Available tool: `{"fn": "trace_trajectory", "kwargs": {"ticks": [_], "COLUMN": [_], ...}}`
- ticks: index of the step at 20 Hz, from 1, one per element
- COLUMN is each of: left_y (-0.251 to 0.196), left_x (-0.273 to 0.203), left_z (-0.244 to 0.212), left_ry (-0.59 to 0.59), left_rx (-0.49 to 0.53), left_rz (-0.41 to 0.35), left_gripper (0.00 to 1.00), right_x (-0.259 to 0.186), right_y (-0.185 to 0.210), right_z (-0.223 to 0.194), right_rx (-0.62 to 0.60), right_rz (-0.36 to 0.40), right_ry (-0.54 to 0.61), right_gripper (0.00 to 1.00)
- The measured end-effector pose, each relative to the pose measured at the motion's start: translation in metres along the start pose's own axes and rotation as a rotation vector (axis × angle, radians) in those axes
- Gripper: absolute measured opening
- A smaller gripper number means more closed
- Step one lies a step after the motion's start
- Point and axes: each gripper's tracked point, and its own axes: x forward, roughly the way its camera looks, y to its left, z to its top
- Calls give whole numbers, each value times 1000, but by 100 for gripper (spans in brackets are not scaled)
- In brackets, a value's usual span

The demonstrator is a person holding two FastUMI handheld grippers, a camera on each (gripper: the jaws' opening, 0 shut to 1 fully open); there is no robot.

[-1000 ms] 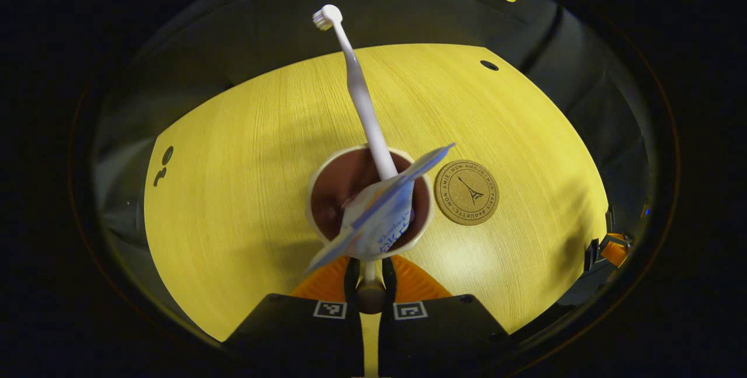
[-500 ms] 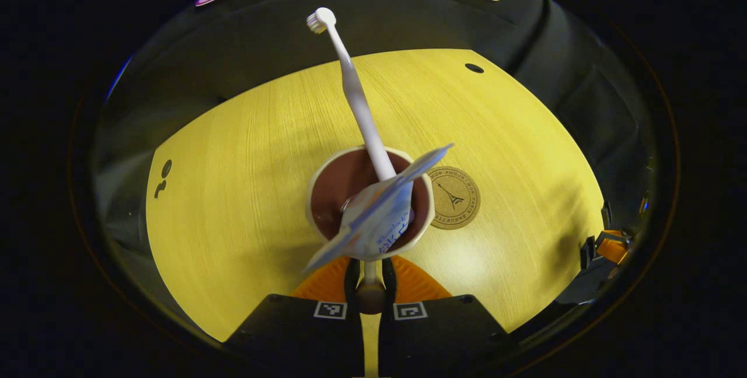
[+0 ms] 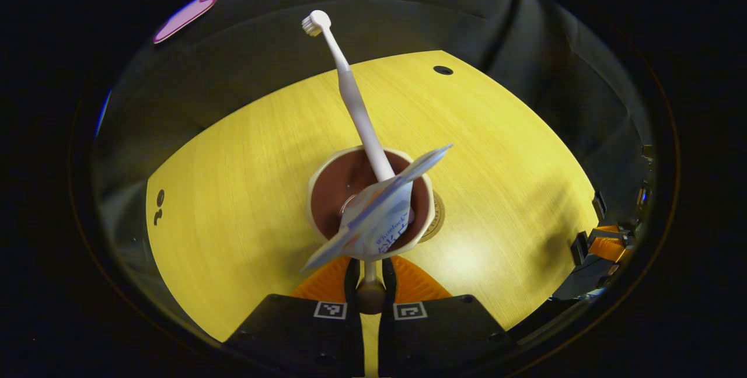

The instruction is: Put the toothbrush and toothpaste on the desktop into the cup, then pick up the cup and place it on the coaster on the desktop.

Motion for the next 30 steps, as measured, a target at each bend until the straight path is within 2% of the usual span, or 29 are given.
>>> {"fn": "trace_trajectory", "kwargs": {"ticks": [5, 10, 11, 12, 15, 21, 29, 30], "left_y": [-27, -36, -37, -37, -37, -38, -36, -37], "left_x": [12, 26, 28, 30, 38, 40, 36, 36], "left_z": [10, 11, 10, 11, 3, 3, 4, 3], "left_ry": [10, 25, 27, 27, 56, 36, 16, 14], "left_rx": [52, 60, 65, 67, 58, 61, 61, 64], "left_rz": [-14, -5, -1, 4, 2, -11, -39, -41], "left_gripper": [14, 14, 19, 15, 14, 14, 26, 31], "right_x": [-12, -26, -27, -29, -31, -29, -21, -20], "right_y": [-14, -35, -37, -40, -44, -42, -33, -33], "right_z": [5, 10, 10, 9, 10, 13, 11, 12], "right_rx": [29, 54, 58, 62, 69, 70, 64, 65], "right_rz": [-23, -50, -56, -59, -69, -66, -61, -62], "right_ry": [-29, -45, -45, -45, -46, -50, -43, -45], "right_gripper": [29, 29, 28, 28, 28, 29, 29, 29]}}
